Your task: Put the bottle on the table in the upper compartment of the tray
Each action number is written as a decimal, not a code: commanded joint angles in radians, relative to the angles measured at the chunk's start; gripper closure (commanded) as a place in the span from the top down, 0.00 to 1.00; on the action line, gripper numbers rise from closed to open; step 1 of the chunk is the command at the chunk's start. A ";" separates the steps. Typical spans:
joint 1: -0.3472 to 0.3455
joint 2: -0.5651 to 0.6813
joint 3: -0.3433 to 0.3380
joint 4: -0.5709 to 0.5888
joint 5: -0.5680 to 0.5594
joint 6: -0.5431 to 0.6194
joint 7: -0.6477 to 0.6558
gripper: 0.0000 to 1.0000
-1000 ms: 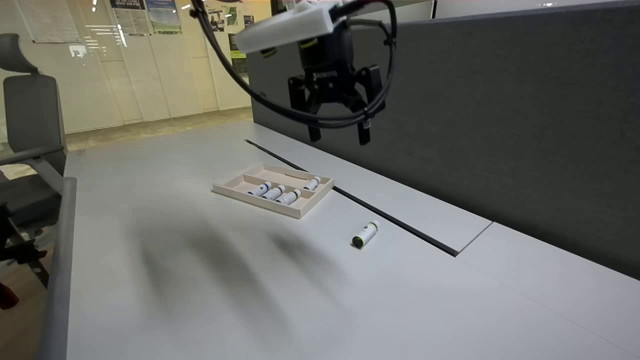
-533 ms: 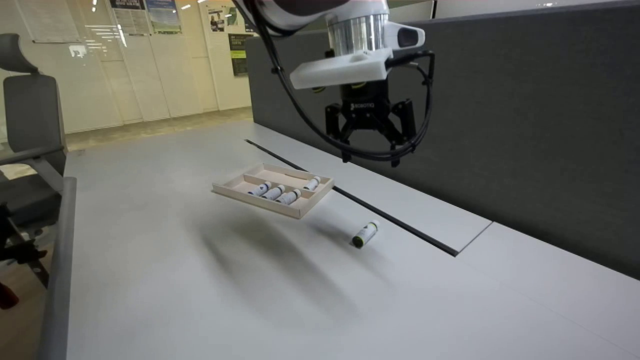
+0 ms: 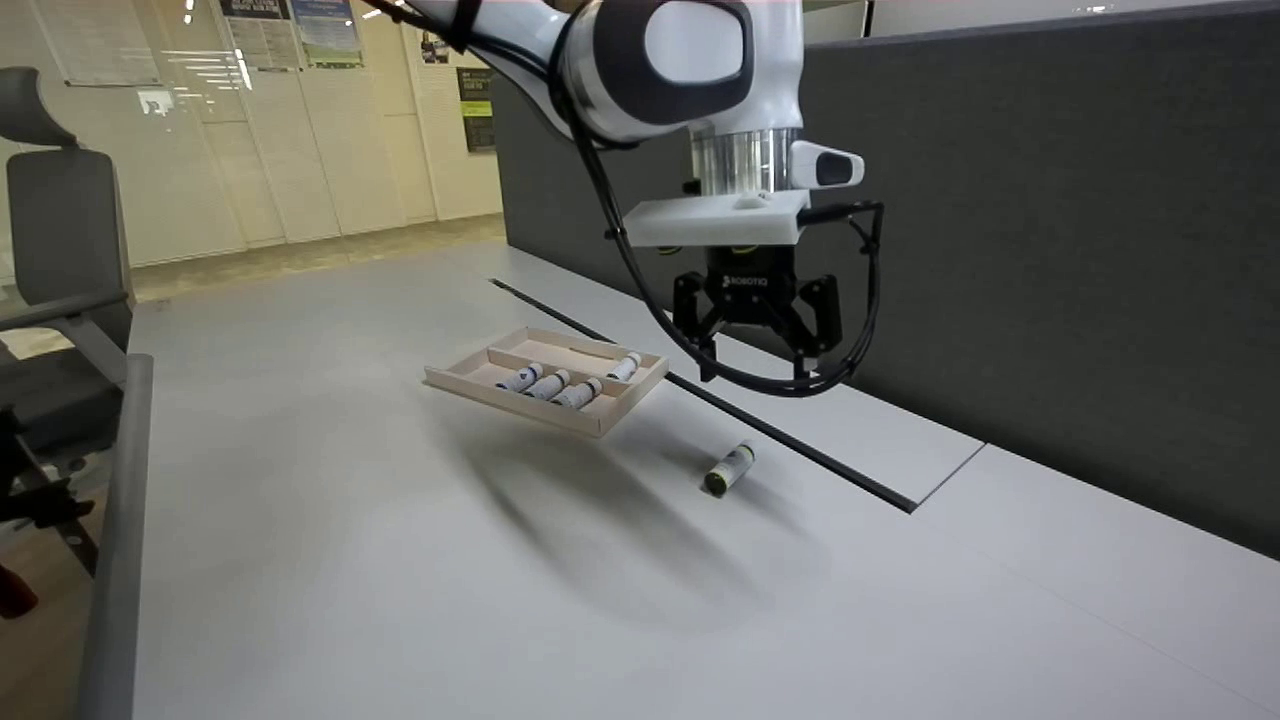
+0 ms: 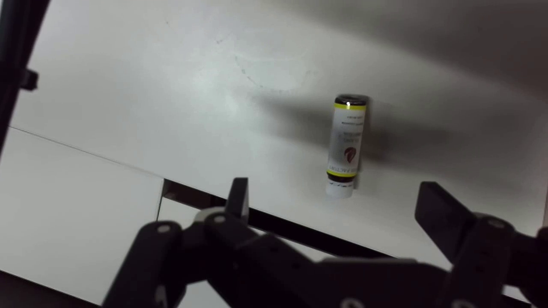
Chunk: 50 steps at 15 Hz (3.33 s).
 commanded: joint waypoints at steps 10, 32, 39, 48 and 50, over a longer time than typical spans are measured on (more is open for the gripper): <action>-0.013 0.147 0.006 0.095 -0.048 -0.053 0.019 1.00; 0.024 0.163 0.071 0.189 -0.030 -0.199 -0.019 0.07; 0.137 0.087 0.089 0.142 -0.050 -0.169 -0.021 0.07; 0.202 0.097 0.146 0.167 -0.036 -0.265 -0.032 0.07; 0.211 0.095 0.149 0.158 -0.031 -0.282 -0.032 0.07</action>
